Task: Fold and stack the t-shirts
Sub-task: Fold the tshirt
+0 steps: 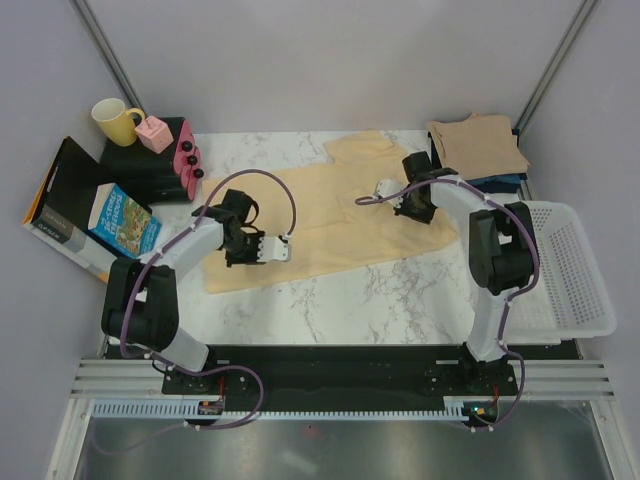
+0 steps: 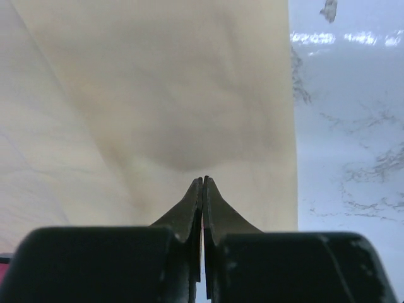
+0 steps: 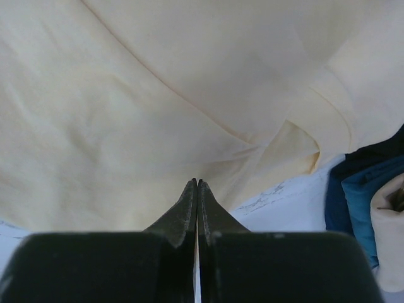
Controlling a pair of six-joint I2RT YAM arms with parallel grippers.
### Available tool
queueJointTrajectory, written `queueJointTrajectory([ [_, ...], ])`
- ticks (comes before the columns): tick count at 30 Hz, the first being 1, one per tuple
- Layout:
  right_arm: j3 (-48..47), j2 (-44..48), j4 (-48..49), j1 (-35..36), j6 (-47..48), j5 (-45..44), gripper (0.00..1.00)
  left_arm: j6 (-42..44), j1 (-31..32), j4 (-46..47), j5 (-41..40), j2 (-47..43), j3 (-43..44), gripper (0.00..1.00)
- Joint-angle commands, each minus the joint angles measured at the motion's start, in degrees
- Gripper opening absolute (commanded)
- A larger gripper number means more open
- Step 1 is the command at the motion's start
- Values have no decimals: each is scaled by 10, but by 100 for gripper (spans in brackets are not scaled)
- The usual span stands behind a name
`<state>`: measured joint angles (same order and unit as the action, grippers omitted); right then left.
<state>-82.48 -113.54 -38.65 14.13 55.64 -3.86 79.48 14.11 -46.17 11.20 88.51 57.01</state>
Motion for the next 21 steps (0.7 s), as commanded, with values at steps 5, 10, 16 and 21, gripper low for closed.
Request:
queueJointTrajectory([
  [5,30,38,14,-9,-40,24,22,-224,49,42,59,14,20,47],
  [10,36,71,44,-8,-79,32,51,-341,55,118,100,-23,14,99],
  [16,21,121,92,-2,-175,64,98,-547,68,215,28,-56,70,99],
  [21,16,166,142,12,-213,63,98,-541,73,348,-111,-85,31,98],
])
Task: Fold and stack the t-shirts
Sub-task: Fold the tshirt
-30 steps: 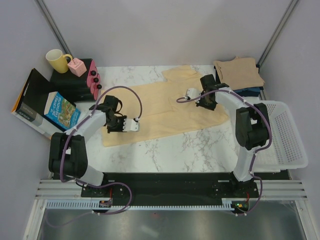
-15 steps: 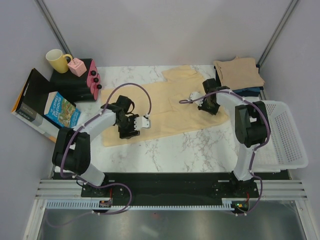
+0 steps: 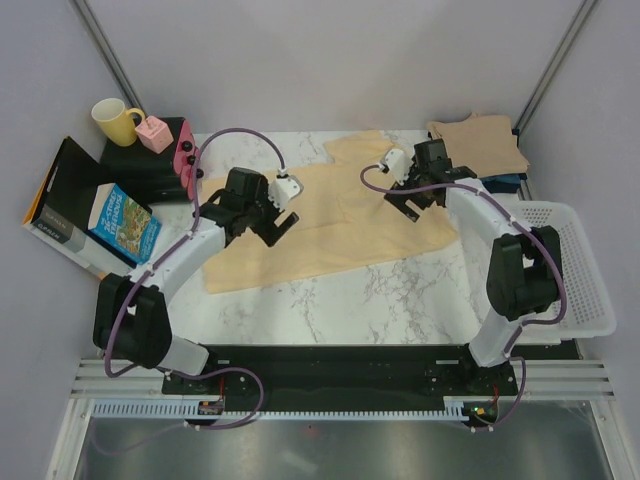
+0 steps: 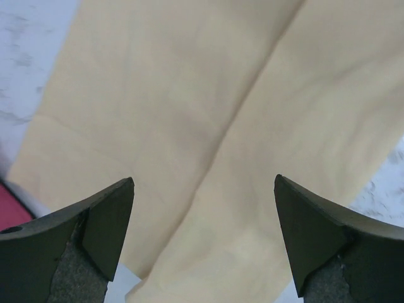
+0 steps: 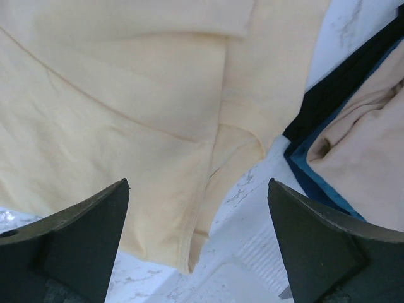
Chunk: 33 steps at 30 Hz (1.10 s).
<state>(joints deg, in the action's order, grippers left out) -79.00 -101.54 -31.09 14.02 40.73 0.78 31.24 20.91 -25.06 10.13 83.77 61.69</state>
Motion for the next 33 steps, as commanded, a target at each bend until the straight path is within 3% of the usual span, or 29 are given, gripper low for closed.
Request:
queueJointTrajectory([
  [1,-15,62,81,19,-72,7,98,-50,10,191,-120,-47,-21,87],
  [2,-3,70,101,25,-100,-4,98,-50,17,204,-141,-48,-17,99],
  [4,5,85,153,52,-115,-79,98,-71,22,202,-149,-32,34,99],
  [7,-16,90,182,85,-137,-122,98,-133,38,156,-166,-4,147,99],
  [11,-67,93,180,97,-196,-79,98,-207,56,176,-251,31,225,99],
  [12,-75,93,181,99,-213,-71,98,-219,55,212,-284,24,188,100],
  [14,-89,97,185,100,-231,-69,98,-218,32,305,-268,-8,100,99],
  [15,-91,99,187,101,-235,-70,98,-222,25,398,-261,-47,-4,99],
  [18,-74,115,186,101,-226,-80,98,-211,20,525,-268,-118,-187,99],
  [23,-12,158,186,103,-172,-78,98,-168,4,653,-227,-164,-388,99],
  [25,-5,165,186,108,-160,-79,98,-171,-2,743,-240,-164,-431,99],
  [33,-30,147,172,129,-144,-91,98,-190,-60,896,-177,-106,-533,99],
])
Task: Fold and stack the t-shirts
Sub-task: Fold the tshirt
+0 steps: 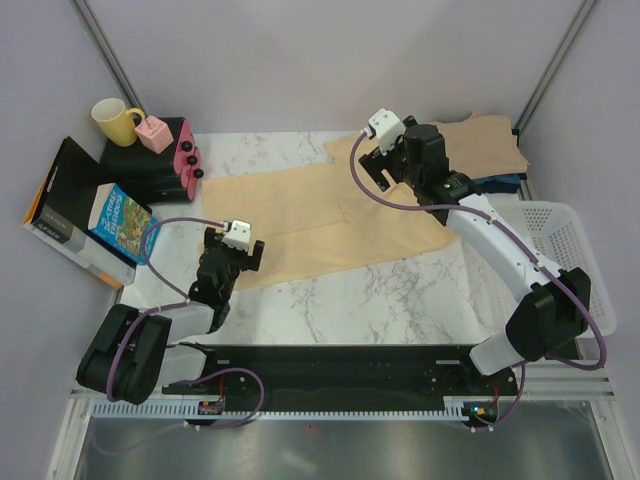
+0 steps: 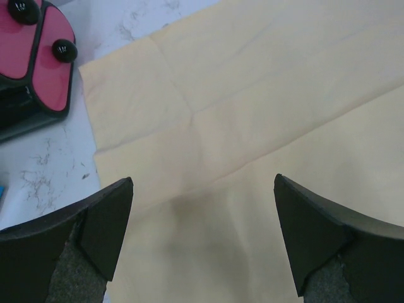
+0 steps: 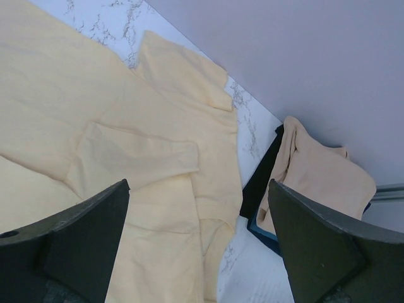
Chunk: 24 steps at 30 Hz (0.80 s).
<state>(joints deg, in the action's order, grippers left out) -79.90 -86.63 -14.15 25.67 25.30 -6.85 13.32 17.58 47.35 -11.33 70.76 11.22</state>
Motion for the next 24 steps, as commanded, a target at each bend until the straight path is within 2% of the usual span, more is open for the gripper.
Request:
queueJointTrajectory([
  [1,-22,-3,0,15,12,-15,98,-23,-42,183,54,31,-30,99],
  [6,-27,-13,-5,31,24,-17,98,-33,-56,182,79,48,-21,99],
  [9,-34,-23,-5,35,27,-19,98,-46,-88,140,175,46,-5,100],
  [13,-47,-39,-5,38,28,-24,98,-73,-169,85,306,78,41,100],
  [15,-54,-46,-6,40,27,-24,98,-89,-175,126,297,91,36,99],
  [16,-55,-48,-7,41,27,-26,98,-86,-174,164,297,98,-3,99],
  [17,-55,-49,-8,41,27,-26,98,-88,-175,265,305,118,-28,99],
  [18,-54,-50,-8,42,27,-26,98,-82,-175,286,324,113,-43,99],
  [19,-51,-49,-9,43,28,-26,98,-76,-175,238,324,99,-33,100],
  [24,-43,-49,-11,46,41,-24,98,-111,-193,180,274,110,8,99],
])
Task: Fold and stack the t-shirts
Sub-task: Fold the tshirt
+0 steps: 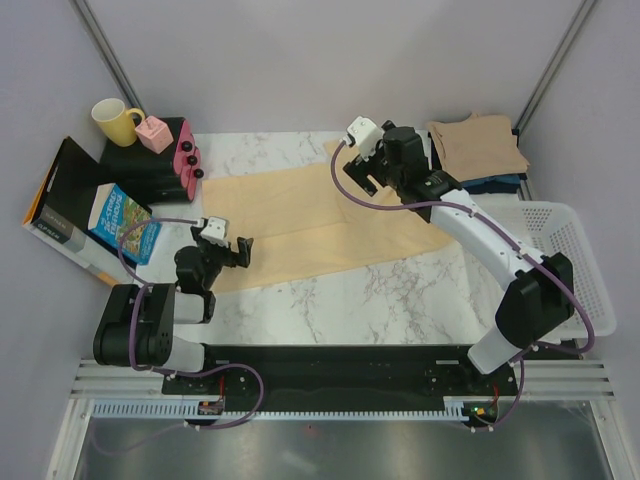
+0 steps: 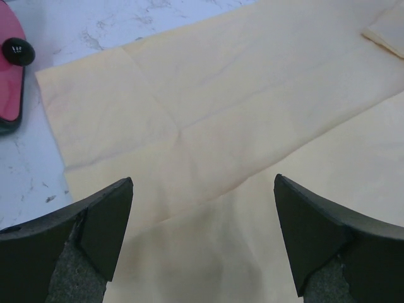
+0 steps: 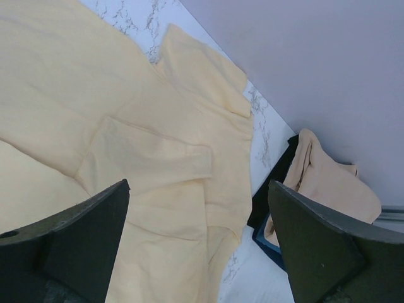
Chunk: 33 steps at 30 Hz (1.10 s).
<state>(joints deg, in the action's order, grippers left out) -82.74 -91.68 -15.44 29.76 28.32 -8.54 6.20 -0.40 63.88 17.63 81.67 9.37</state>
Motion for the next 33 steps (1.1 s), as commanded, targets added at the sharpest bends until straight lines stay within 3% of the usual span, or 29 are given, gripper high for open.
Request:
queueJointTrajectory([
  [1,-15,0,1,5,13,-8,98,-40,-13,31,-15,9,28,99],
  [33,-48,-61,14,6,87,-39,98,-41,-13,25,-15,6,27,100],
])
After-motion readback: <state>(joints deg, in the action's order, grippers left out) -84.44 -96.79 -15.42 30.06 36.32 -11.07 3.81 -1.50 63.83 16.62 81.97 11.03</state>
